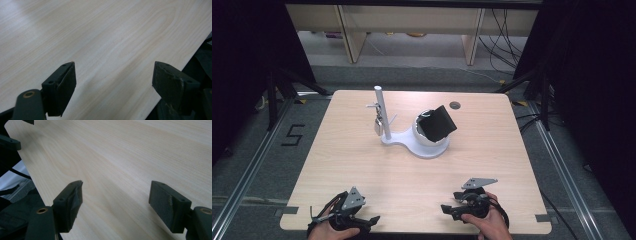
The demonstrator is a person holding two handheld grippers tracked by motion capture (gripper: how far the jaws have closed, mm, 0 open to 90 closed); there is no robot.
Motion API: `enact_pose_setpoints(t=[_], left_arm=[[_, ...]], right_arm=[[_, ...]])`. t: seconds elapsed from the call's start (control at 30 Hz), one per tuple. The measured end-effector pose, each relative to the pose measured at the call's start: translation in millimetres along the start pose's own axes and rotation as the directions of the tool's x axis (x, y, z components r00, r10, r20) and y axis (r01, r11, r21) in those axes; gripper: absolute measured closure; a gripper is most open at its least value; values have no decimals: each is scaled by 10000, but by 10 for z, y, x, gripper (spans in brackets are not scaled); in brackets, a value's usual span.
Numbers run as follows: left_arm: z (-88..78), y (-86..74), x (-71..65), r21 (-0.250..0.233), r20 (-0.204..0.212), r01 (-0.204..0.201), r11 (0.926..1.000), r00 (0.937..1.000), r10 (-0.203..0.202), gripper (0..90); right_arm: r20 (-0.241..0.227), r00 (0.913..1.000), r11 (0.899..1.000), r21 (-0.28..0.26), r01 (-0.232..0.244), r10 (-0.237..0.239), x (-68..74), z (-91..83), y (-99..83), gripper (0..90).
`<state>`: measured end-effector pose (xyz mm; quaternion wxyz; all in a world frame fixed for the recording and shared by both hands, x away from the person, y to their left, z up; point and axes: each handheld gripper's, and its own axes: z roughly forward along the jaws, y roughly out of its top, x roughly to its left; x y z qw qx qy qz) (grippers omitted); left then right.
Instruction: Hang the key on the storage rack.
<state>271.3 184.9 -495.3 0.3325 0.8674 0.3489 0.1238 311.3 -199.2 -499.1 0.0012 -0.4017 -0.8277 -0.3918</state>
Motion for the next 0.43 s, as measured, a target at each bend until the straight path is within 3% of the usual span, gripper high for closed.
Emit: enact_pose_setpoints(t=[0.07,0.1,0.13,0.17,0.27,0.33,0.43], left_arm=[[-4,-22,-18,65,218,100,9999,9997,-101,184],[-5,-29,-16,48,241,37,10000,9997,-38,183],[4,-39,-21,44,243,165,9999,9996,-166,182],[6,-43,-21,100,254,91,9999,9996,-94,177],[18,-46,-20,156,203,56,9999,9998,-59,171],[25,-47,-32,83,406,129,9999,9991,-133,165],[37,-47,-27,75,325,159,9998,9993,-162,164]], right_arm=[[-10,10000,10000,16,-18,18,3,1,0,278],[-76,9993,9993,112,-365,366,29,-1,-2,278],[5,10000,10000,21,-23,23,-1,5,1,277],[71,10000,10000,1,33,-33,-3,4,0,277],[-18,10000,10000,74,-16,16,6,10,0,271],[-295,9996,9999,103,40,-37,-4,16,2,269],[-205,9998,10000,-44,57,-58,5,10,3,266]])
